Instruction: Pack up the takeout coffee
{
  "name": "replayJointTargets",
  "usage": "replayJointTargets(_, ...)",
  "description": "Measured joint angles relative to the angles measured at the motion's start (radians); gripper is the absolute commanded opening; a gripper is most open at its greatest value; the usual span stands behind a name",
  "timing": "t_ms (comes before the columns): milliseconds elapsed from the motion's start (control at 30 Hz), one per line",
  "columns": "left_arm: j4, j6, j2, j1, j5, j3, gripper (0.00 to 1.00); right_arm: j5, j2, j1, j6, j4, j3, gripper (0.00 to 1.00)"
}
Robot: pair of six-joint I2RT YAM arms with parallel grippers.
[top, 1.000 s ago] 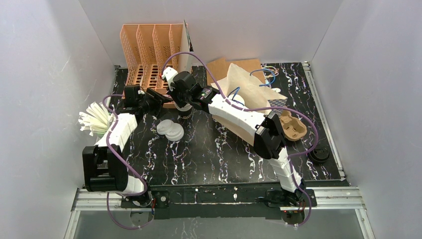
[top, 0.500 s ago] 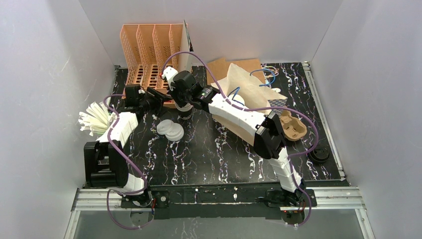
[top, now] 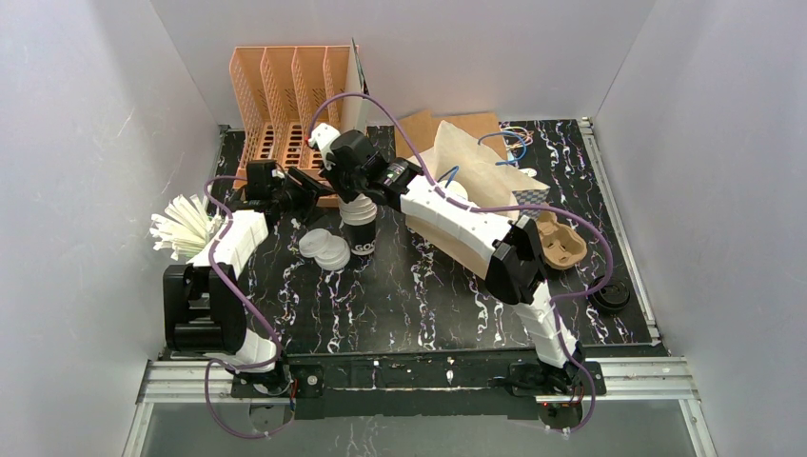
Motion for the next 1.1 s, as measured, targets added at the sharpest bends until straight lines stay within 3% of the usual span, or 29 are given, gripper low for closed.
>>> replayJointTargets(467, -0.063, 0.026, -0.035, -0.008, -0.025, 0.001, 0.55, 0.042, -0.017, 0.04, -0.022, -0.002, -0.014, 0.01)
replayJointTargets(1100, -0.138, 0.019, -0.208, -0.079, -0.013, -0.012, 0.54, 0.099, -0.282, 0.117, 0.011, -0.004, -0.243, 0.01)
